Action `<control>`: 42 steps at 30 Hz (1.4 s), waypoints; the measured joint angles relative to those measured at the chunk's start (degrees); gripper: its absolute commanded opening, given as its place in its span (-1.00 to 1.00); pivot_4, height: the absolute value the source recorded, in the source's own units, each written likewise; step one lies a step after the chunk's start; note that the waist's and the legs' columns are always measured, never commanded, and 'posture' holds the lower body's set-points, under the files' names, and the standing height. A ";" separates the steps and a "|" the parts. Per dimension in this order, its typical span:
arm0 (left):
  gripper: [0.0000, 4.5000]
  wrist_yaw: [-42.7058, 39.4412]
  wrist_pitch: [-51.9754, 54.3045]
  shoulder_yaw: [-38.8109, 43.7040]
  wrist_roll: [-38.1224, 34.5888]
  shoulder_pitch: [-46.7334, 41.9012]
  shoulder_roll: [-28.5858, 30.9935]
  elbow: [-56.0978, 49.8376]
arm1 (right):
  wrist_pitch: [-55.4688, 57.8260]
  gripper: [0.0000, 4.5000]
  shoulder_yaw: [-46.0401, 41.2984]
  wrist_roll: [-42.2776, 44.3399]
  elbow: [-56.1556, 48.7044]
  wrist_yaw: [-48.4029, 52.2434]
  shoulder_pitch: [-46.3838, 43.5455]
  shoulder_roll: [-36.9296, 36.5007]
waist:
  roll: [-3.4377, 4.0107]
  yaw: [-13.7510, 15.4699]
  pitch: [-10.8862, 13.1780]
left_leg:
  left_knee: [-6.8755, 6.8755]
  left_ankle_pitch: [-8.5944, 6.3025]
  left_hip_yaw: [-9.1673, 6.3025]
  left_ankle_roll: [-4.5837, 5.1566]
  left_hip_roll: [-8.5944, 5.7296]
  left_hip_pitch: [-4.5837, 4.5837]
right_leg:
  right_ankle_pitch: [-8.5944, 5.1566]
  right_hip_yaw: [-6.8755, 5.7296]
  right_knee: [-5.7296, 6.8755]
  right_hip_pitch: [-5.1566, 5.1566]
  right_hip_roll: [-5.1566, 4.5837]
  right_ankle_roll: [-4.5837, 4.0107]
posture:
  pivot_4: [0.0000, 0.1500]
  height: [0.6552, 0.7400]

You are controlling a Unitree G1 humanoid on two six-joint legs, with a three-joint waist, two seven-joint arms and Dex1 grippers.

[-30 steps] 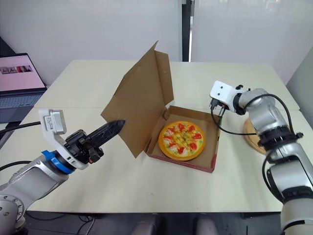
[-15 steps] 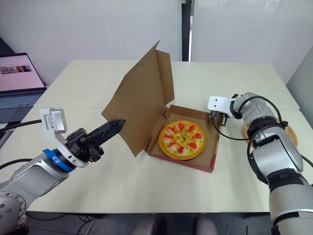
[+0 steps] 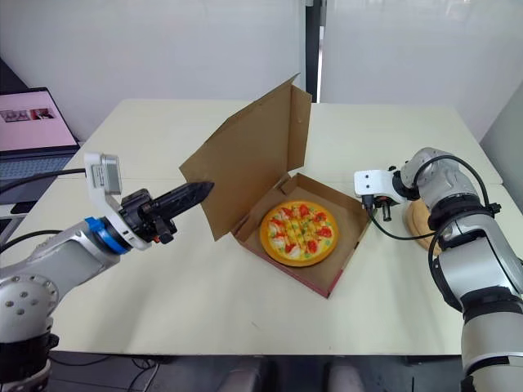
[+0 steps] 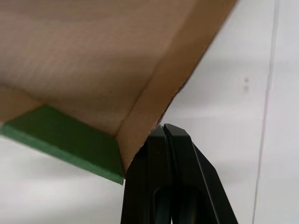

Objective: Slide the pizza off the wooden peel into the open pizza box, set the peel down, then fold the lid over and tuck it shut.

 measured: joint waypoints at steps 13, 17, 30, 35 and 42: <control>-1.00 -15.06 -0.13 -8.09 17.78 -18.48 -5.14 17.81 | 22.56 -0.98 -8.85 10.44 -40.38 10.59 21.48 -12.26 | -0.04 0.02 0.03 | 0.00 0.00 -0.07 0.00 -0.01 -0.07 | 0.00 -0.07 0.00 -0.05 -0.02 0.00 | 1.00 0.72; -1.00 -19.40 -2.52 -9.49 23.84 -23.99 -7.62 24.68 | 34.74 -0.98 -13.42 15.64 -55.40 10.40 31.04 -14.68 | -0.08 0.34 0.04 | 0.05 0.00 -0.12 0.00 -0.02 -0.09 | 0.00 -0.09 -0.01 -0.01 -0.03 0.01 | 1.00 0.72; -1.00 -26.97 -6.39 -9.09 33.43 -31.07 -12.86 36.30 | 54.22 -0.98 -16.77 26.43 -76.30 3.79 41.50 -15.10 | -0.17 0.14 0.10 | 0.06 0.00 -0.13 0.00 -0.02 -0.11 | 0.00 -0.09 0.01 -0.04 -0.04 0.01 | 1.00 0.72; -1.00 -28.74 -8.02 -8.86 35.90 -31.96 -13.29 39.75 | 54.26 -0.98 -18.08 27.76 -76.77 -1.63 42.49 -15.07 | -0.27 0.13 0.16 | 0.08 0.00 -0.13 0.00 -0.03 -0.10 | 0.00 -0.08 0.01 -0.04 -0.04 0.01 | 1.00 0.72; -1.00 -30.39 -8.67 -8.13 38.12 -32.31 -13.30 41.99 | 53.60 -0.56 -29.55 32.93 -73.45 -5.78 43.36 -16.48 | -0.31 0.45 0.18 | 0.09 0.00 -0.13 0.00 -0.03 -0.11 | 0.01 -0.10 0.01 -0.03 -0.05 0.02 | 1.00 0.72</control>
